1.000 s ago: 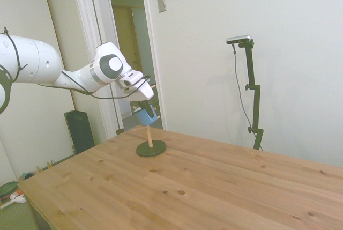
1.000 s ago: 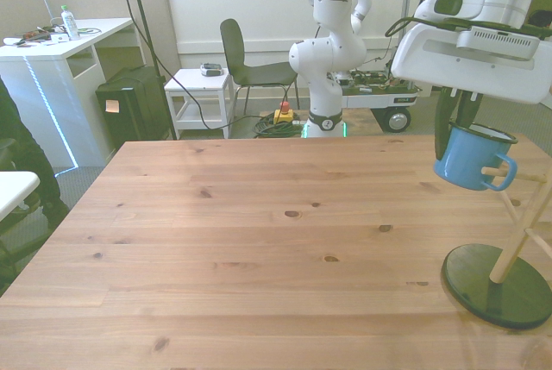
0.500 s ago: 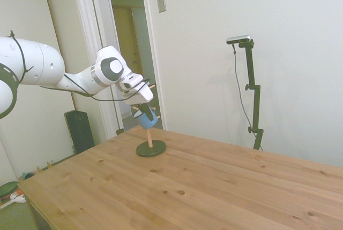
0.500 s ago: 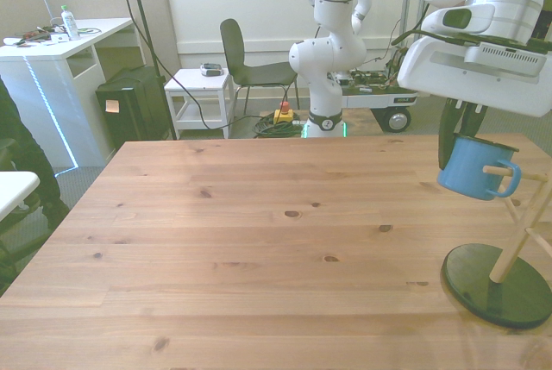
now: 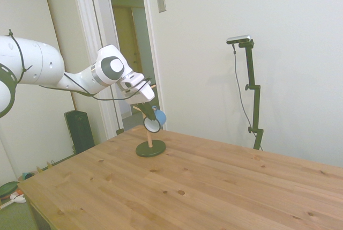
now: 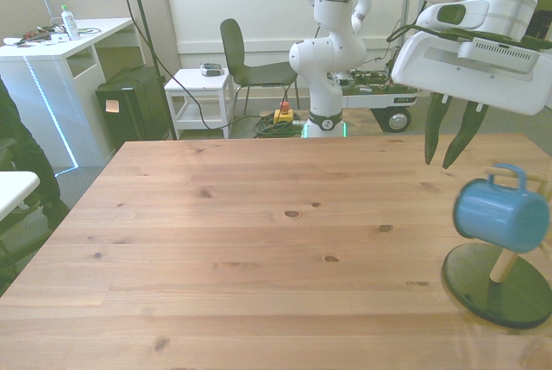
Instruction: Hang the mug
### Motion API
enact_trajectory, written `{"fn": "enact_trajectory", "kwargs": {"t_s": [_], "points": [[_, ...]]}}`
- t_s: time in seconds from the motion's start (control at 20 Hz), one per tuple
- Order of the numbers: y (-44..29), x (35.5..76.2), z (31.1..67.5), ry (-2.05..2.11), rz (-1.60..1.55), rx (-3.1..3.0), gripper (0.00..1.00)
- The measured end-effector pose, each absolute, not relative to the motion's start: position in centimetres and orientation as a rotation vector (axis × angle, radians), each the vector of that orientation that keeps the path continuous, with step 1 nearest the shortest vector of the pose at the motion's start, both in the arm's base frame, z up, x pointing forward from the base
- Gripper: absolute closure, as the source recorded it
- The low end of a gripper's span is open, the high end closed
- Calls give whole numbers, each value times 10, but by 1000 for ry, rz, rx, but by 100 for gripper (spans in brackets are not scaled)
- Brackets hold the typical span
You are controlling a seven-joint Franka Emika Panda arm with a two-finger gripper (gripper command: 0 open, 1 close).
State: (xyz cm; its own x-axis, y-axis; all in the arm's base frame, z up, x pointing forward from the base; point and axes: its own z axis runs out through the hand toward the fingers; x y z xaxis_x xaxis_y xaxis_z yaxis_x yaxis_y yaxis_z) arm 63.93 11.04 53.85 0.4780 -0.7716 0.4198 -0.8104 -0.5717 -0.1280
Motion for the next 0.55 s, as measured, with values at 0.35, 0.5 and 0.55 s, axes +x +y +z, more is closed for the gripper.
{"fn": "enact_trajectory", "kwargs": {"t_s": [0.35, 0.5, 0.55], "points": [[89, 621, 541, -1433, 699, 2619, 0], [53, 595, 532, -1470, 664, 2623, 0], [37, 585, 525, -1479, 631, 2641, 0]]}}
